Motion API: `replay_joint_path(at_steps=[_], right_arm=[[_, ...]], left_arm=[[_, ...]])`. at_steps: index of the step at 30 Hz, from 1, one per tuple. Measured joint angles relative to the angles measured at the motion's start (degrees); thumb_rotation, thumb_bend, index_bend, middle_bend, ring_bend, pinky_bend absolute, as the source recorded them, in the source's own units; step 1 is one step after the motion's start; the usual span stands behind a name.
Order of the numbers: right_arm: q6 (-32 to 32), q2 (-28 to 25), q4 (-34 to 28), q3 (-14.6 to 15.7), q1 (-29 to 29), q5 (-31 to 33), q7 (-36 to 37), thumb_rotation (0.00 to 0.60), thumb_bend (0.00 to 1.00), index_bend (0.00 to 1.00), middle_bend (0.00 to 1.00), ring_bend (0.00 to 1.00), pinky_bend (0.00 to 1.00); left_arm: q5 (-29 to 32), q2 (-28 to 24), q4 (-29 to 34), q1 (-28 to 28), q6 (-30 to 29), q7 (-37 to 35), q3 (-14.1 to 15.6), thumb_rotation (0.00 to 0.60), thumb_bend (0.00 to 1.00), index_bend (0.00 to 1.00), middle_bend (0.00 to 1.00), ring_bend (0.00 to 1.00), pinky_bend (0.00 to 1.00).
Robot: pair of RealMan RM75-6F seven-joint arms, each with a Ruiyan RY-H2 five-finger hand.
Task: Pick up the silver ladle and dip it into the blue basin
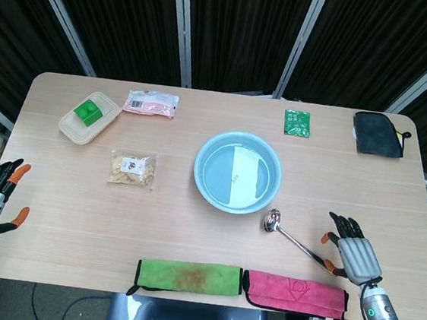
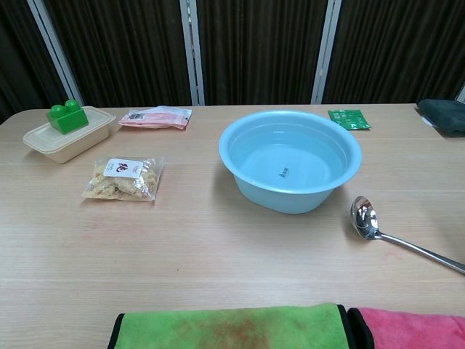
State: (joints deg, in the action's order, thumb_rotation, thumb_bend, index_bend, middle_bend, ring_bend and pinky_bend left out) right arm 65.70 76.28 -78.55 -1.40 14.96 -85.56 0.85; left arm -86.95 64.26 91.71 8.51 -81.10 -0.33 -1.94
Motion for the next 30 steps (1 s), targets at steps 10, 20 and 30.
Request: replay_joint_path(at_steps=[10, 20, 30], right_arm=[[-2.5, 4.32, 5.17, -1.5, 1.19, 4.58, -0.67, 0.6, 0.23, 0.41, 0.0, 0.0, 0.0], [-1.36, 4.82, 0.35, -2.8, -0.24, 9.73, -4.25, 0.6, 0.23, 0.4, 0.0, 0.0, 0.0], [0.21, 7.2, 1.86, -1.97, -2.35, 10.28, 0.1, 0.6, 0.23, 0.4, 0.0, 0.0, 0.0]], left_arm=[[-0.34, -0.19, -0.29, -0.25, -1.15, -1.43, -0.17, 0.6, 0.37, 0.05, 0.0, 0.0, 0.0], [0.4, -0.15, -0.92, 0.68, 0.9, -2.68, -0.15, 0.6, 0.37, 0.05, 0.0, 0.0, 0.0], [-1.13, -0.36, -1.37, 1.81, 2.96, -4.1, 0.99, 0.6, 0.37, 0.05, 0.0, 0.0, 0.0]])
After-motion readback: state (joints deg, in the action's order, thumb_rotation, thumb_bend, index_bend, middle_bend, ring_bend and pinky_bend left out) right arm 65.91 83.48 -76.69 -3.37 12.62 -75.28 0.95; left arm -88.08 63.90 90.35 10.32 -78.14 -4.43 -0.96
